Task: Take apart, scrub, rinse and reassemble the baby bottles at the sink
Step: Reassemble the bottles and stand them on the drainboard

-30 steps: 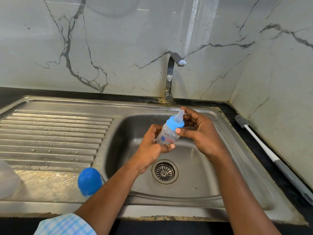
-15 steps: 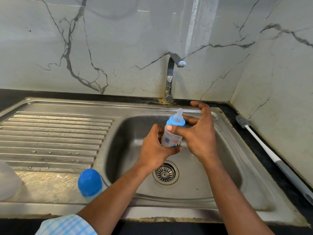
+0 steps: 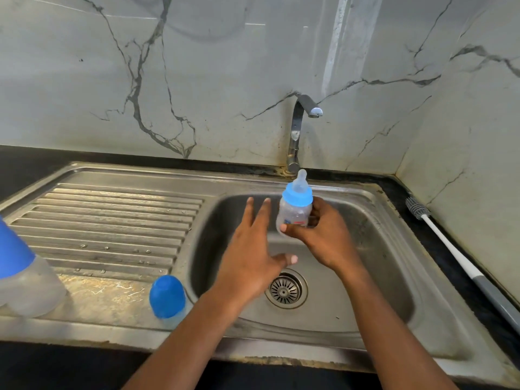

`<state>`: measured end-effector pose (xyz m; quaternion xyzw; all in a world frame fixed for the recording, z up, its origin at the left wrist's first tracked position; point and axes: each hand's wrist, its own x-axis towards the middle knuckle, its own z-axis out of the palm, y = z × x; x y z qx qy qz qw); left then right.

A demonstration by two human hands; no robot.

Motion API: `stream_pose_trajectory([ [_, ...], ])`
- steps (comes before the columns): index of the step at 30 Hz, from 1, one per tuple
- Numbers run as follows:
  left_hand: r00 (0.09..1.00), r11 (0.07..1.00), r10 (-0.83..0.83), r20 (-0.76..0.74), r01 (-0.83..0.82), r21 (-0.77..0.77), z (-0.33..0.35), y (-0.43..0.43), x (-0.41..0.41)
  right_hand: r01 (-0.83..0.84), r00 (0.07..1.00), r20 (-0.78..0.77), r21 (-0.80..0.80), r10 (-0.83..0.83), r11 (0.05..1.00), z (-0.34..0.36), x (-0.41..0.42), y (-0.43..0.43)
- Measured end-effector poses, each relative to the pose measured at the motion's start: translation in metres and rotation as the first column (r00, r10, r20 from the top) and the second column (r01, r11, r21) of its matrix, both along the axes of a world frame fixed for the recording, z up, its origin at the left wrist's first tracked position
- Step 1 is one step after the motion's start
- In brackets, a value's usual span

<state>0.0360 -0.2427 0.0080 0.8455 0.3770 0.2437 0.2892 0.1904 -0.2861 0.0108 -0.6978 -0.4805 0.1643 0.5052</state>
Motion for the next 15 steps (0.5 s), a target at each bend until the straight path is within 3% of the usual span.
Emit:
stream_pose_trajectory([
  [1, 0.995, 0.989, 0.094, -0.027, -0.09, 0.12, 0.004, -0.011, -0.018, 0.015, 1.0, 0.014, -0.005, -0.015, 1.0, 0.001, 0.002, 0.0],
  [3, 0.96, 0.886, 0.271, 0.07, -0.277, 0.372, 0.0, -0.03, -0.064, 0.026, 1.0, 0.017, -0.021, -0.026, 0.999, -0.001, 0.004, 0.001],
  [4, 0.929, 0.83, 0.354, 0.103, -0.363, 0.422, -0.006, -0.034, -0.086, 0.026, 0.999, 0.023, -0.026, -0.026, 0.999, -0.002, 0.004, 0.002],
  [7, 0.815, 0.749, 0.569, -0.109, -0.459, 0.478, -0.038, -0.019, -0.134, 0.026, 0.999, 0.038, -0.059, -0.023, 0.998, -0.005, 0.001, 0.002],
  [9, 0.784, 0.806, 0.552, -0.285, -0.414, 0.423, -0.052, -0.01, -0.142, 0.026, 0.998, 0.052, -0.088, -0.022, 0.996, -0.008, 0.001, 0.001],
  [11, 0.805, 0.857, 0.479, -0.349, -0.344, 0.383, -0.056, -0.004, -0.142, 0.03, 0.996, 0.084, -0.107, -0.021, 0.994, -0.009, 0.0, 0.0],
  [13, 0.856, 0.88, 0.424, -0.295, -0.312, 0.359, -0.049, 0.002, -0.132, 0.041, 0.993, 0.115, -0.118, -0.027, 0.992, -0.01, 0.003, -0.001],
  [15, 0.92, 0.897, 0.374, -0.114, -0.327, 0.297, -0.031, 0.008, -0.111, 0.099, 0.986, 0.147, -0.108, -0.083, 0.989, -0.006, 0.003, -0.003],
])
